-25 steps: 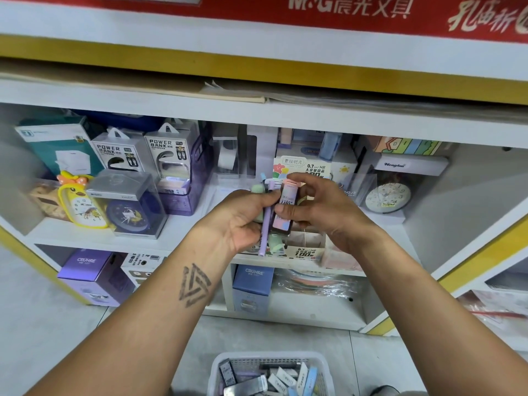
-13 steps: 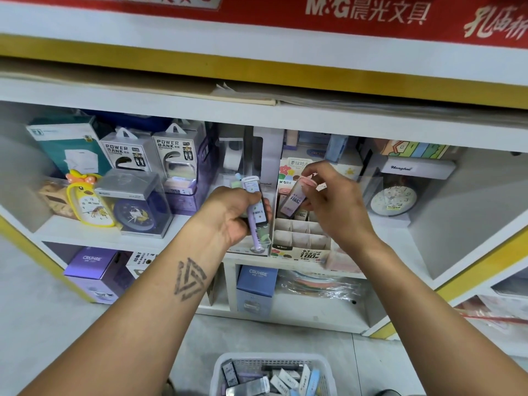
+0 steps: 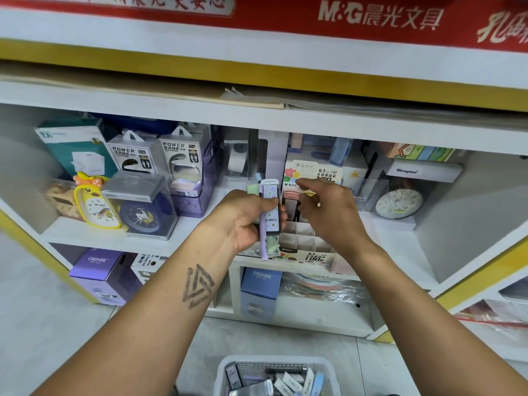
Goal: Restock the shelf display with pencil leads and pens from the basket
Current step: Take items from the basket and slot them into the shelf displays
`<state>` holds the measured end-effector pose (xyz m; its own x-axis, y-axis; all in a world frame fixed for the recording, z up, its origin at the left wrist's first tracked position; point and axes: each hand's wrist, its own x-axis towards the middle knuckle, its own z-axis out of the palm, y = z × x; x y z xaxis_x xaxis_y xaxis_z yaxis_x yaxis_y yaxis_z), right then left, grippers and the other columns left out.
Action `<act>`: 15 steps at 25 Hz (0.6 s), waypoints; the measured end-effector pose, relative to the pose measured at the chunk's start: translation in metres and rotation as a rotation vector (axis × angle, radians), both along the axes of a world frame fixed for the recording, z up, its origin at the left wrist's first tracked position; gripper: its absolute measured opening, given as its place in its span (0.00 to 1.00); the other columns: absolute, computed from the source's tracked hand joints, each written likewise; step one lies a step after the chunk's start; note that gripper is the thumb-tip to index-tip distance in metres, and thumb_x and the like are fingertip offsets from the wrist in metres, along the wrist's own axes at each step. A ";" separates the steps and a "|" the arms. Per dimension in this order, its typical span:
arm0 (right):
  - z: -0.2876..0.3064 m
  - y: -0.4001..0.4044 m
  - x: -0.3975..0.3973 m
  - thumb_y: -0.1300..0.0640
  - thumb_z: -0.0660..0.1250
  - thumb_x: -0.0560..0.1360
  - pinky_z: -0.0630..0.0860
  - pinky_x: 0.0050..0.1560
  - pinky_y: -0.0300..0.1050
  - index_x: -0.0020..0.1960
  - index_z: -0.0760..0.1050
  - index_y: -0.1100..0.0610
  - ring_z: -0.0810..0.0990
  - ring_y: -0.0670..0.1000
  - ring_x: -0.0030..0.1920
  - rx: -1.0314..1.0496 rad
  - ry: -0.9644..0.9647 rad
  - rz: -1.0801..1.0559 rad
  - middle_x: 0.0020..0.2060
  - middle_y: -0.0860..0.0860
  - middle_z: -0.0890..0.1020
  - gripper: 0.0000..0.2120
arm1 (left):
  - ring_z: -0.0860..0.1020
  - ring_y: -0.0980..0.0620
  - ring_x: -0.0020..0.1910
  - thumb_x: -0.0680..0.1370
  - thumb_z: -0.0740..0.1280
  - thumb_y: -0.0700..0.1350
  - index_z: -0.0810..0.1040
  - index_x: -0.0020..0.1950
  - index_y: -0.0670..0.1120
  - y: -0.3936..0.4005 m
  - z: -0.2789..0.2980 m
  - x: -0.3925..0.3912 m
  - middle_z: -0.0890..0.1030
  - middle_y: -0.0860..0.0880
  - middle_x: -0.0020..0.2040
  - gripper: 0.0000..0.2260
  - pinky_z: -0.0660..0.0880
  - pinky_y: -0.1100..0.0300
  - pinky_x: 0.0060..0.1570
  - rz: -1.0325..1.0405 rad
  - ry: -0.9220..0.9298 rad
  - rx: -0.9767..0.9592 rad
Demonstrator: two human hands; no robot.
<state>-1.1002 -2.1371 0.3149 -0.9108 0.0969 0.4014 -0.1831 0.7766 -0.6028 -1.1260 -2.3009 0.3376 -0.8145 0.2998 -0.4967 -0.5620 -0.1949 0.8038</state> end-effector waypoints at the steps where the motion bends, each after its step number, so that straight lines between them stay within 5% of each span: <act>1: 0.003 -0.003 0.001 0.60 0.67 0.79 0.77 0.52 0.38 0.61 0.82 0.54 0.83 0.49 0.49 -0.158 -0.070 0.014 0.51 0.49 0.86 0.12 | 0.79 0.45 0.33 0.79 0.64 0.32 0.77 0.51 0.36 0.001 0.001 0.001 0.80 0.40 0.36 0.04 0.80 0.52 0.34 -0.013 0.015 0.001; 4: 0.013 -0.005 0.005 0.52 0.70 0.78 0.75 0.33 0.38 0.57 0.82 0.53 0.81 0.43 0.33 -0.558 -0.232 0.049 0.36 0.46 0.85 0.09 | 0.81 0.45 0.31 0.77 0.67 0.31 0.79 0.50 0.36 0.007 0.002 0.007 0.82 0.39 0.37 0.04 0.81 0.52 0.34 -0.068 0.073 0.006; 10: 0.025 0.011 0.007 0.67 0.70 0.75 0.75 0.31 0.43 0.49 0.78 0.64 0.78 0.51 0.30 -0.873 -0.279 -0.062 0.34 0.58 0.83 0.04 | 0.83 0.44 0.39 0.77 0.68 0.34 0.80 0.53 0.37 0.017 0.001 0.010 0.84 0.41 0.42 0.06 0.82 0.44 0.45 -0.096 0.036 0.028; 13: 0.032 0.029 0.007 0.68 0.68 0.76 0.73 0.27 0.42 0.47 0.75 0.59 0.77 0.50 0.26 -0.850 -0.150 -0.182 0.31 0.55 0.81 0.06 | 0.81 0.44 0.38 0.79 0.66 0.34 0.79 0.47 0.36 0.014 0.001 0.007 0.81 0.40 0.40 0.03 0.83 0.47 0.41 -0.022 -0.021 -0.006; 15: 0.033 0.044 0.009 0.67 0.68 0.76 0.77 0.30 0.46 0.50 0.76 0.58 0.80 0.52 0.29 -0.605 -0.065 -0.208 0.36 0.57 0.82 0.06 | 0.80 0.45 0.35 0.80 0.64 0.33 0.77 0.47 0.35 0.012 0.000 0.004 0.80 0.40 0.38 0.04 0.82 0.53 0.32 0.031 -0.037 -0.017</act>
<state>-1.0916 -2.0931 0.3476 -0.8691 0.4663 0.1648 -0.0133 0.3112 -0.9503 -1.1220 -2.2891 0.3379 -0.8043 0.2656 -0.5316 -0.5853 -0.1990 0.7860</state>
